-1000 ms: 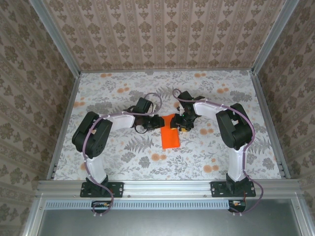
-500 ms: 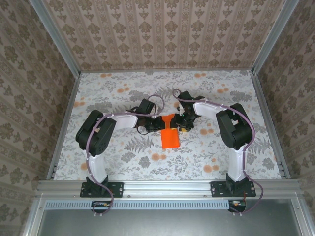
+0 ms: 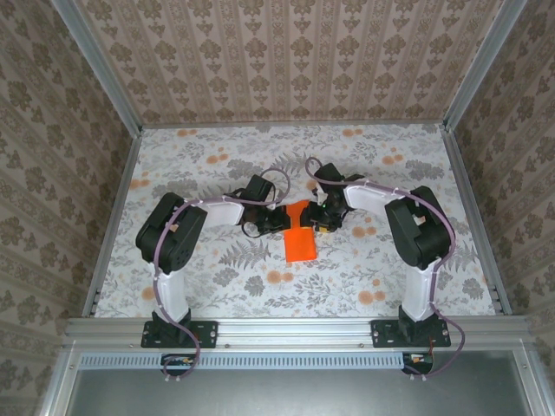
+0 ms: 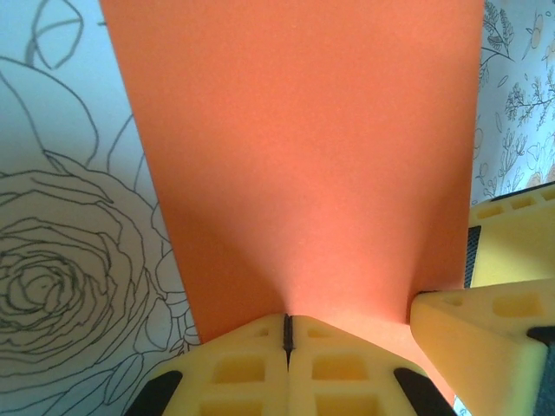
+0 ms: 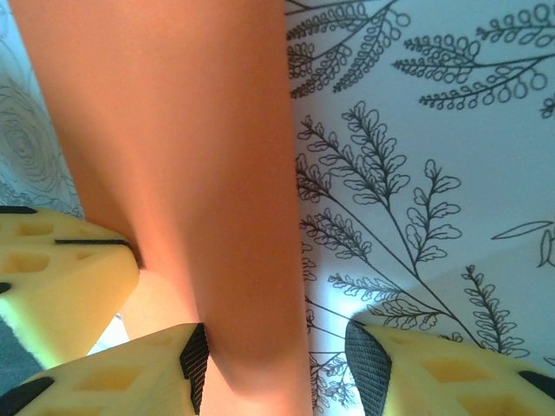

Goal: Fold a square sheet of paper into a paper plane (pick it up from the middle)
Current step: Hold the square sheet of paper at the center of the table, then fold the square sheet of paper in half at the center of the table.

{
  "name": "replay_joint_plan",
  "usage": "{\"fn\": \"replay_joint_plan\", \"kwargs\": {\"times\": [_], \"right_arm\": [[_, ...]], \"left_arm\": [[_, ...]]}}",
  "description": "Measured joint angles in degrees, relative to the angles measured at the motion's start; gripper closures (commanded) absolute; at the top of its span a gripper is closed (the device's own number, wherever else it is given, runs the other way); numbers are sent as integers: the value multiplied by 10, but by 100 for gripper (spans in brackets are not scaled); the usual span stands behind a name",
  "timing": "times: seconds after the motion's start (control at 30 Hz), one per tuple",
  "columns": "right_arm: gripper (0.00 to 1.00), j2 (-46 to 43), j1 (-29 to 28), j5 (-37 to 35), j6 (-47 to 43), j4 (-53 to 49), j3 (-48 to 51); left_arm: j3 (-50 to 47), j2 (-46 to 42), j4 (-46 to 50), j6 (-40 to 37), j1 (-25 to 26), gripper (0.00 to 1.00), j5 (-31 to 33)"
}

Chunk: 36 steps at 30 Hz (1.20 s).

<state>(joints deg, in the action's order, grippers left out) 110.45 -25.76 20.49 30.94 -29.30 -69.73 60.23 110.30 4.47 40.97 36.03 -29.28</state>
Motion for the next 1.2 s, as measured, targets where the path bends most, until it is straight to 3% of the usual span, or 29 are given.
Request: {"fn": "replay_joint_plan", "kwargs": {"times": [0.07,0.2,0.33,0.5,0.83,0.97,1.2], "right_arm": [[45,-16,-5,-11,5,18,16],[33,-67,-9,-42,18,21,55],[33,-141,-9,-56,37,35,85],[55,-177,-19,-44,60,77,92],[91,-99,-40,-16,116,125,76],[97,-66,-44,-13,125,125,63],[99,-27,-45,-3,126,125,42]], "left_arm": [[-1,0,-1,0,0,100,0],[-1,0,-1,0,0,100,1],[-1,0,0,-3,0,100,1],[-1,0,0,-7,0,100,1],[1,0,6,-9,3,100,7],[3,0,9,-9,3,100,8],[6,1,14,-9,3,100,10]]}}
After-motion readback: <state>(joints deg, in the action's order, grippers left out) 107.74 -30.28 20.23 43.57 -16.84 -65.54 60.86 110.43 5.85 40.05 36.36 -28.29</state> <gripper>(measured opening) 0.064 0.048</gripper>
